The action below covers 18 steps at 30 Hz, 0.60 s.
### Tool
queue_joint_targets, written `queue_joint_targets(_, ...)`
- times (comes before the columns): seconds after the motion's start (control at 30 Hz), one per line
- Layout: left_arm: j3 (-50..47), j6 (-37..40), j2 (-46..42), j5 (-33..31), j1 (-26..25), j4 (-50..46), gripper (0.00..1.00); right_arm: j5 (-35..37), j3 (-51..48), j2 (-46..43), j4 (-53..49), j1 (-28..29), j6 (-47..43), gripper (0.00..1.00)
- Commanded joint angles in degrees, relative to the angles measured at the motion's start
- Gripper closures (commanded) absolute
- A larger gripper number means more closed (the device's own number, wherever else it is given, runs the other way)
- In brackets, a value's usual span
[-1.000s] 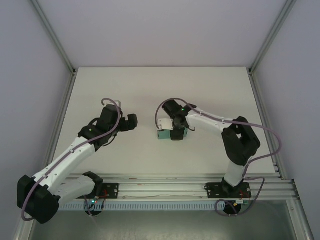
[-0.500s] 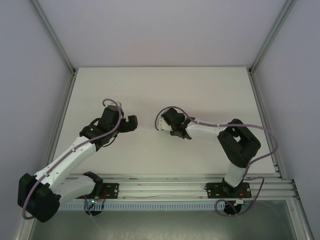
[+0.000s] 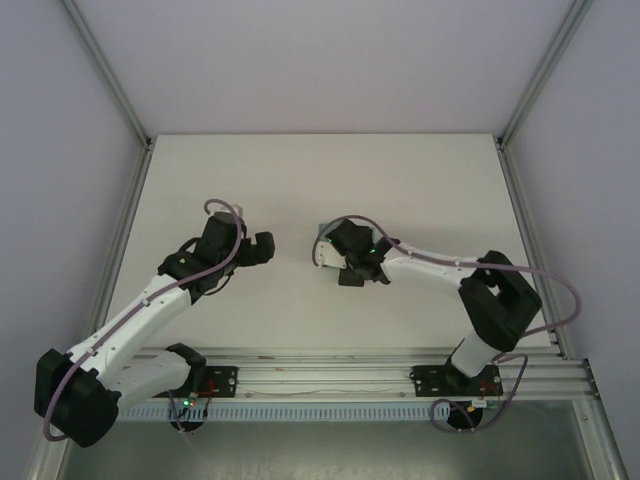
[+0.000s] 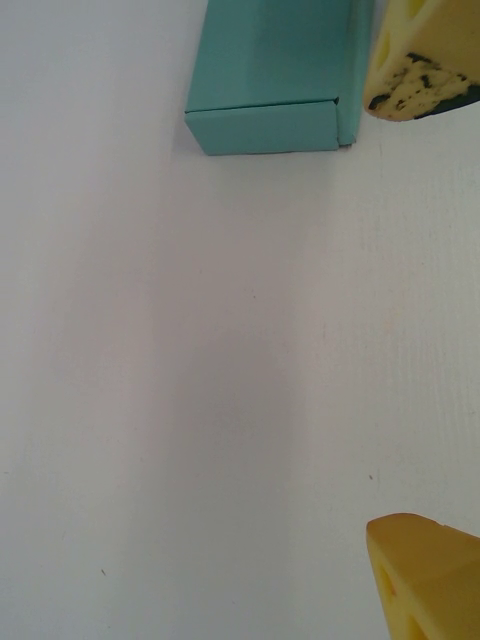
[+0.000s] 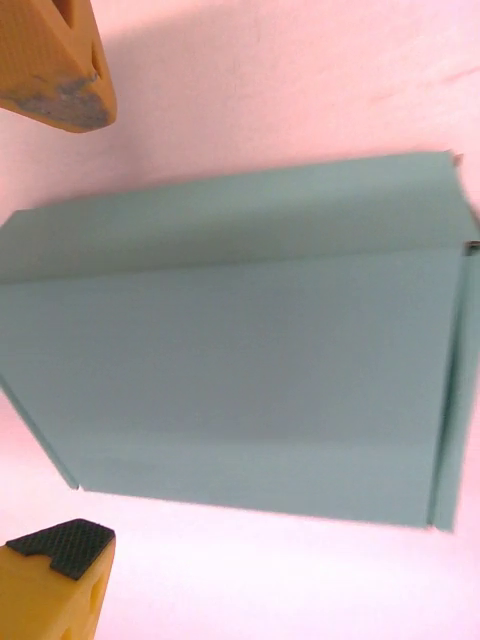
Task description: Assemble paper box
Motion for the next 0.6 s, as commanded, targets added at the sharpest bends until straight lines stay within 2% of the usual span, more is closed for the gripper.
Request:
queue_joint_targets(0.0,0.8,-0.5,-0.6,-2.8,0.7,0.1,0.0,-5.9,-0.6,-5.2,-3.7,-0.1,2.2,0.0)
queue_joint_targets(0.1,1.0,-0.4,-1.1,-5.1,1.1,1.4,0.0,-6.8,-1.7,-10.2,-1.5,-0.8,5.6,0.0)
queue_joint_targets(0.2,-0.2,1.1,-1.9,-9.0,3.1,4.7,0.0,-4.0,-3.6,-15.7,3.6,-4.0,17.0,0.0)
queue_joint_targets(0.3,-1.7,3.4,-1.6,-12.8,7.5,8.8,0.0,-4.4,-5.6,-20.9,6.5,-12.0,34.3,0.0)
queue_joint_targets(0.37,-4.6,7.2,-0.9,-15.4,11.2,15.5,0.0,-4.7,-9.7,-24.0,10.5,-18.5,43.0,0.0)
queue_joint_targets(0.47,-8.6,11.2,2.2,-14.9,18.3,25.6,0.0,-4.7,-16.6,-26.8,17.0,-27.6,52.0,0.0)
queue_joint_targets(0.57,-12.3,13.8,6.9,-13.9,24.2,35.5,0.0,-2.8,-22.7,-27.1,24.1,-34.5,57.1,0.0)
